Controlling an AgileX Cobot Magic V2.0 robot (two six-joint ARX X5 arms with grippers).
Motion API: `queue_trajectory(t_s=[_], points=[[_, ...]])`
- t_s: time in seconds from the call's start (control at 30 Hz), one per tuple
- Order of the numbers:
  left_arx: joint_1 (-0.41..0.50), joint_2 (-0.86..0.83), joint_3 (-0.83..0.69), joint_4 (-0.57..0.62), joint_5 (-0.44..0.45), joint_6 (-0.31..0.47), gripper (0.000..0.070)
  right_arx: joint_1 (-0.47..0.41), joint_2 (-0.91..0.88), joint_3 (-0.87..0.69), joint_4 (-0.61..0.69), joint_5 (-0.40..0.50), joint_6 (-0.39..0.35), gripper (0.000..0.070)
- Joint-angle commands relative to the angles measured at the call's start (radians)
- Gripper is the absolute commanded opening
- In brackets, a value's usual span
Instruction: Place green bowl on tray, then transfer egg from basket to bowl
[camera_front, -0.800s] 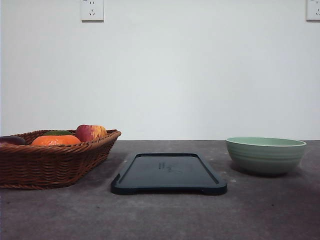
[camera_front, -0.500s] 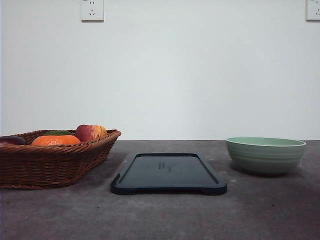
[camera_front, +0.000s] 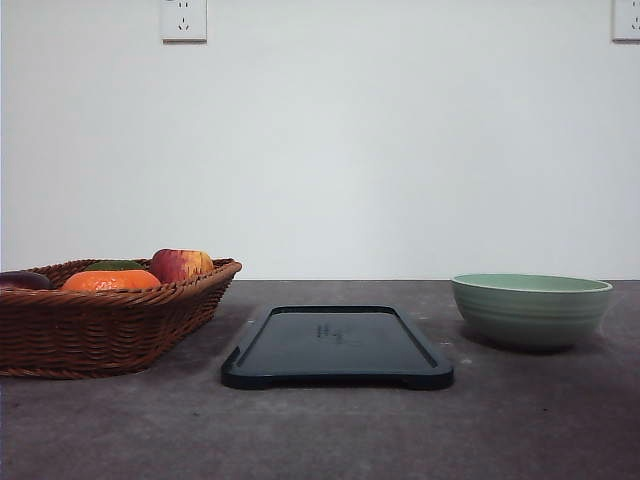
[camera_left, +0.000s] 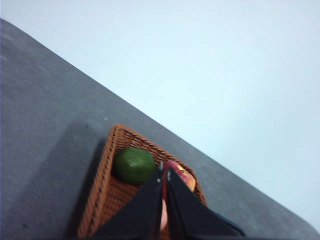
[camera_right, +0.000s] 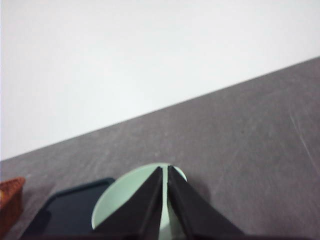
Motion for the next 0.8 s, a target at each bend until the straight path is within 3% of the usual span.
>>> queue_trajectory(t_s=[0.0, 0.17, 0.3, 0.47, 0.77], points=[[-0.001, 0.013, 0.050, 0.008, -0.012, 0.041, 0.0000, 0.003, 0.022, 0.043, 0.011, 0.001, 0.007, 0.0006], [-0.001, 0.106, 0.164, -0.067, -0.011, 0.105, 0.0000, 0.003, 0.147, 0.144, 0.001, 0.000, -0.007, 0.0006], [-0.001, 0.217, 0.272, -0.153, 0.015, 0.201, 0.0000, 0.003, 0.284, 0.248, -0.055, -0.035, -0.032, 0.0006], [-0.001, 0.367, 0.406, -0.248, 0.069, 0.304, 0.0000, 0.003, 0.446, 0.376, -0.126, -0.103, -0.111, 0.0006], [-0.002, 0.689, 0.665, -0.489, 0.109, 0.454, 0.0000, 0.003, 0.743, 0.598, -0.355, -0.135, -0.245, 0.0006]])
